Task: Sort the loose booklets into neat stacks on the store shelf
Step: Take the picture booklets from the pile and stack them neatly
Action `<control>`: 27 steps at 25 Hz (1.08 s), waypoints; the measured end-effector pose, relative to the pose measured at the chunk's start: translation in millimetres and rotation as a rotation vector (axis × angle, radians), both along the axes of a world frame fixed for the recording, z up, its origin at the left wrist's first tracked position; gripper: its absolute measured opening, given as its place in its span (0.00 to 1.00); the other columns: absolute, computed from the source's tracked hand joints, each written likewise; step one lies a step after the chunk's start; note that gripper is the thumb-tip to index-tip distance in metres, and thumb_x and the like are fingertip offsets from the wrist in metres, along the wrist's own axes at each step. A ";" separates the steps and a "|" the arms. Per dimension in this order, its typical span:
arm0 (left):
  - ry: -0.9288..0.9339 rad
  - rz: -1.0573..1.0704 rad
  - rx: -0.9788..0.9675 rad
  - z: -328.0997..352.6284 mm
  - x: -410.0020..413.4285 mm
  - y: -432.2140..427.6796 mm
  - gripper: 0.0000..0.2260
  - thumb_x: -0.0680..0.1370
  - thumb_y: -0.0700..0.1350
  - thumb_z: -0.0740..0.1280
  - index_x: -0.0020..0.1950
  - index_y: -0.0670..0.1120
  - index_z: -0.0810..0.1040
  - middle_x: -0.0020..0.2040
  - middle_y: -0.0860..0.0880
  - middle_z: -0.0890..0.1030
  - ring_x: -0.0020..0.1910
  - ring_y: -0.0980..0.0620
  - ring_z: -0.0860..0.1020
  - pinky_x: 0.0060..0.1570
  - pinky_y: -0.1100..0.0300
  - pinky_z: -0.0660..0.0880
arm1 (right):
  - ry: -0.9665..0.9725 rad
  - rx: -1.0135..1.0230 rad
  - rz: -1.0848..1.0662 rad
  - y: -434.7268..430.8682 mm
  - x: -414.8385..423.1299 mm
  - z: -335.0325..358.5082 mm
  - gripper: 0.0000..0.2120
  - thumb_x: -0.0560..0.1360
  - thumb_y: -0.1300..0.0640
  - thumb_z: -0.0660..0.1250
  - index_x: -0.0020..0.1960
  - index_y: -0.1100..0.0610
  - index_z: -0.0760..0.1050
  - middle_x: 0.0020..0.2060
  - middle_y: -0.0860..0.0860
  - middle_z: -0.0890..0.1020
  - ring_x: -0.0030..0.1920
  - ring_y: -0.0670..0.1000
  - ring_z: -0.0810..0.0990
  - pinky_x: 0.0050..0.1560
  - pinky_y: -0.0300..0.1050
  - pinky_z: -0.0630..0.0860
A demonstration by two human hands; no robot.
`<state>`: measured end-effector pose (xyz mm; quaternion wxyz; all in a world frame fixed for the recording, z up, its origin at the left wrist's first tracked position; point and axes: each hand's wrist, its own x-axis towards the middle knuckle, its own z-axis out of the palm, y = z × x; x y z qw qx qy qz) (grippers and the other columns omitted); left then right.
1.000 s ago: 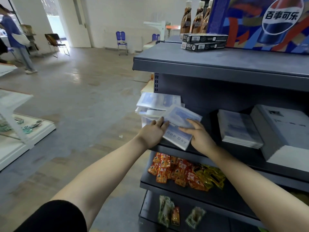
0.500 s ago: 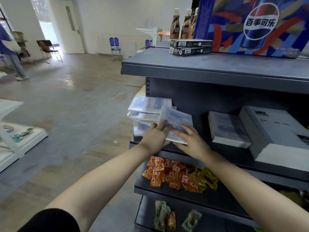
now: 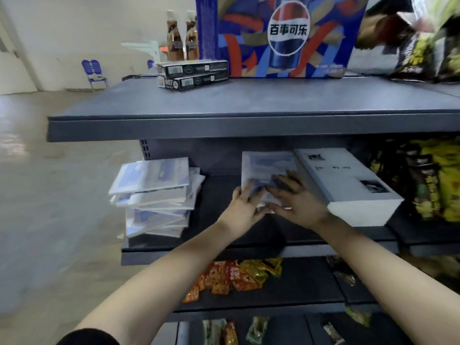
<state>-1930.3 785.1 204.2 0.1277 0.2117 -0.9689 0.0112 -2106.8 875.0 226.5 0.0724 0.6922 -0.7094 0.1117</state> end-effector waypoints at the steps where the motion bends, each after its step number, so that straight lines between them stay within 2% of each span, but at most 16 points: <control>1: -0.082 -0.050 -0.042 -3.7 -13.5 2.6 0.23 0.81 0.52 0.47 0.72 0.44 0.66 0.76 0.40 0.53 0.73 0.31 0.48 0.70 0.37 0.53 | -0.005 0.051 -0.037 3.9 -10.8 -0.1 0.31 0.76 0.32 0.47 0.64 0.50 0.74 0.66 0.56 0.73 0.69 0.66 0.66 0.63 0.66 0.69; 3: -0.225 -0.073 -0.113 -12.3 -36.3 10.5 0.18 0.83 0.44 0.51 0.70 0.40 0.67 0.76 0.39 0.54 0.74 0.32 0.44 0.71 0.37 0.50 | 0.015 0.143 -0.064 7.5 -23.1 -5.5 0.25 0.79 0.36 0.43 0.65 0.46 0.69 0.64 0.52 0.75 0.66 0.63 0.71 0.66 0.63 0.61; 4: -0.266 -0.059 -0.118 -16.0 -44.9 14.4 0.18 0.82 0.43 0.53 0.71 0.39 0.66 0.75 0.39 0.56 0.75 0.34 0.46 0.73 0.41 0.48 | 0.044 0.222 -0.089 5.4 -26.6 -8.3 0.22 0.80 0.39 0.43 0.67 0.43 0.65 0.67 0.49 0.73 0.68 0.61 0.69 0.69 0.61 0.57; 6: -0.296 -0.036 -0.095 -22.6 -57.9 18.9 0.20 0.82 0.45 0.54 0.71 0.36 0.64 0.72 0.38 0.63 0.74 0.38 0.52 0.74 0.46 0.44 | 0.037 0.320 -0.141 -4.8 -28.6 -15.2 0.20 0.81 0.44 0.48 0.73 0.39 0.56 0.74 0.46 0.60 0.74 0.58 0.57 0.73 0.56 0.54; 8: -0.276 -0.024 -0.101 -26.1 -65.7 16.1 0.21 0.80 0.45 0.55 0.71 0.36 0.65 0.69 0.37 0.67 0.73 0.39 0.56 0.74 0.48 0.45 | -0.059 0.389 -0.171 -14.6 -31.9 -21.9 0.25 0.80 0.56 0.53 0.75 0.40 0.52 0.76 0.48 0.53 0.76 0.57 0.52 0.73 0.54 0.55; 10: -0.244 0.022 -0.032 -24.1 -73.5 4.9 0.21 0.79 0.41 0.57 0.71 0.35 0.63 0.70 0.36 0.65 0.73 0.39 0.57 0.74 0.48 0.46 | -0.087 0.402 -0.178 -22.4 -30.4 -22.7 0.32 0.77 0.67 0.56 0.76 0.46 0.52 0.76 0.51 0.52 0.76 0.56 0.52 0.74 0.52 0.54; 11: -0.253 0.044 0.001 -19.4 -76.9 -0.4 0.22 0.78 0.39 0.58 0.72 0.36 0.62 0.71 0.35 0.63 0.73 0.38 0.56 0.74 0.48 0.47 | -0.084 0.382 -0.185 -27.0 -30.0 -22.9 0.34 0.76 0.69 0.57 0.76 0.48 0.52 0.76 0.52 0.54 0.75 0.55 0.55 0.73 0.51 0.55; 15: -0.278 0.081 0.137 -4.6 -89.4 -13.9 0.25 0.77 0.33 0.59 0.74 0.36 0.57 0.72 0.36 0.62 0.72 0.37 0.58 0.72 0.51 0.56 | -0.060 0.384 -0.256 -42.1 -27.8 -18.0 0.29 0.76 0.68 0.58 0.75 0.55 0.56 0.71 0.58 0.65 0.66 0.57 0.70 0.64 0.47 0.69; 20: -0.279 0.041 0.152 -13.7 -94.6 -22.0 0.25 0.77 0.33 0.58 0.74 0.38 0.58 0.73 0.38 0.62 0.72 0.38 0.59 0.72 0.49 0.55 | -0.102 0.407 -0.262 -43.1 -26.2 -8.8 0.29 0.76 0.68 0.57 0.75 0.54 0.56 0.71 0.59 0.64 0.66 0.59 0.70 0.62 0.48 0.69; 22: -0.274 0.035 0.189 -10.6 -93.6 -25.0 0.24 0.77 0.34 0.59 0.73 0.38 0.60 0.72 0.38 0.64 0.71 0.39 0.62 0.71 0.50 0.58 | -0.133 0.431 -0.269 -44.5 -26.4 -9.9 0.29 0.76 0.67 0.58 0.75 0.53 0.56 0.70 0.59 0.65 0.64 0.60 0.71 0.61 0.50 0.71; 25: -0.241 0.010 0.168 3.6 -78.0 -34.3 0.17 0.80 0.43 0.59 0.68 0.41 0.69 0.66 0.42 0.72 0.65 0.42 0.69 0.67 0.53 0.63 | -0.208 0.394 -0.277 -47.7 -24.0 -7.1 0.25 0.75 0.62 0.59 0.71 0.50 0.65 0.66 0.57 0.72 0.60 0.59 0.74 0.58 0.53 0.74; 27: -0.196 0.034 0.067 11.1 -54.4 -47.4 0.16 0.80 0.49 0.58 0.66 0.45 0.72 0.66 0.46 0.73 0.66 0.45 0.69 0.67 0.53 0.59 | -0.157 0.291 -0.248 -52.1 -14.7 -5.9 0.22 0.76 0.59 0.59 0.70 0.48 0.65 0.69 0.55 0.68 0.65 0.60 0.71 0.63 0.57 0.70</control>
